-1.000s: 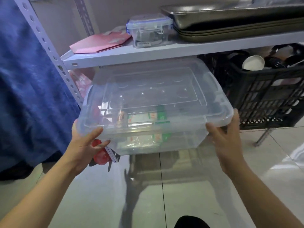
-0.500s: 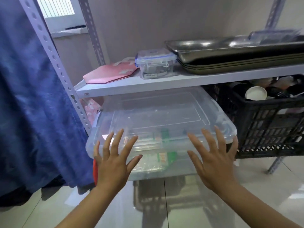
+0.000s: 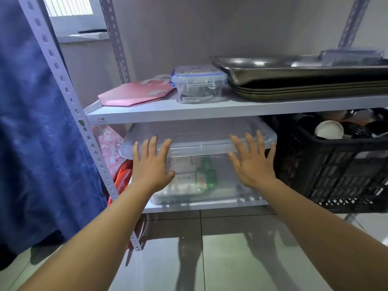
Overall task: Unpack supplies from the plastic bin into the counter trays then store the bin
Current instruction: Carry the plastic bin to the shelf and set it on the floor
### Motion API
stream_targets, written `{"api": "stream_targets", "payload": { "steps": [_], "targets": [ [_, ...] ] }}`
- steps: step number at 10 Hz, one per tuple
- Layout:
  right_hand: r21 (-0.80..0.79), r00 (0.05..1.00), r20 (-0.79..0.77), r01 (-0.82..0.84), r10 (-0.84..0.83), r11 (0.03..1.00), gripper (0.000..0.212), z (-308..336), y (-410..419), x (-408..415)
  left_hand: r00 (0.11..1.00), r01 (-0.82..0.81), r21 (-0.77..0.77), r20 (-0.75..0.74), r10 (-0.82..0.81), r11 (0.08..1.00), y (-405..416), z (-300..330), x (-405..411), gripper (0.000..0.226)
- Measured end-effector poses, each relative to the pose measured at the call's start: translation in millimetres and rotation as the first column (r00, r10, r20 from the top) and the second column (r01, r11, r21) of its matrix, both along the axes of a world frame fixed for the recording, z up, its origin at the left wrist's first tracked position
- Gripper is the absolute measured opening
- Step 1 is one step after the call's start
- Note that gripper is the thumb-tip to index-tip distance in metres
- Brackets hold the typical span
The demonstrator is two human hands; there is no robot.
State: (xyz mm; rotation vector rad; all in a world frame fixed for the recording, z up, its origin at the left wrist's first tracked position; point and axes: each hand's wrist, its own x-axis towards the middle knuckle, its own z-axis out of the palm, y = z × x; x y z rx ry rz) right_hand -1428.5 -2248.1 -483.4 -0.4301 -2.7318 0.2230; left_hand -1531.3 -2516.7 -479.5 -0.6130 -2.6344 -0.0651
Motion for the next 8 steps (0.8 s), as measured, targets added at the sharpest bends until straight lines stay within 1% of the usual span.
{"api": "stream_targets", "payload": {
  "steps": [1,2,4,5,6,7,8],
  "targets": [
    [0.045,1.000,-0.004,0.009,-0.009,0.999,0.066,-6.9,-0.8,-2.5,1.000,-0.023,0.006,-0.017,0.023,1.000,5.0,-8.0,-0.3,0.100],
    [0.112,0.999,-0.037,0.022,-0.018,0.993,0.078,-14.6,-0.9,-4.0,0.998,-0.024,0.004,-0.052,0.025,1.000,4.2,-20.8,-0.8,0.104],
    [0.141,0.996,-0.076,0.046,-0.036,0.989,0.086,-22.6,2.2,-13.8,0.997,0.029,0.033,-0.066,-0.027,0.999,3.2,-23.4,-10.3,0.104],
    [0.120,0.999,-0.011,0.032,-0.031,0.992,0.092,-20.7,-3.2,-1.2,0.998,0.060,0.044,-0.020,-0.059,0.997,-1.0,-25.3,-0.6,0.112],
    [0.101,0.988,0.147,0.023,-0.038,0.995,0.093,-2.5,-6.0,14.8,0.988,0.062,-0.008,0.145,-0.060,0.998,-5.5,-13.2,9.6,0.118],
    [0.004,0.883,0.466,0.071,-0.065,0.997,0.089,38.7,-19.3,49.2,0.906,0.130,-0.113,0.418,-0.071,0.985,-17.6,30.7,28.2,0.111],
    [-0.191,0.827,0.559,0.207,-0.067,0.960,0.085,99.3,-44.1,105.2,0.826,0.200,-0.103,0.552,-0.111,0.974,-34.8,97.8,59.6,0.097]
  ]
}}
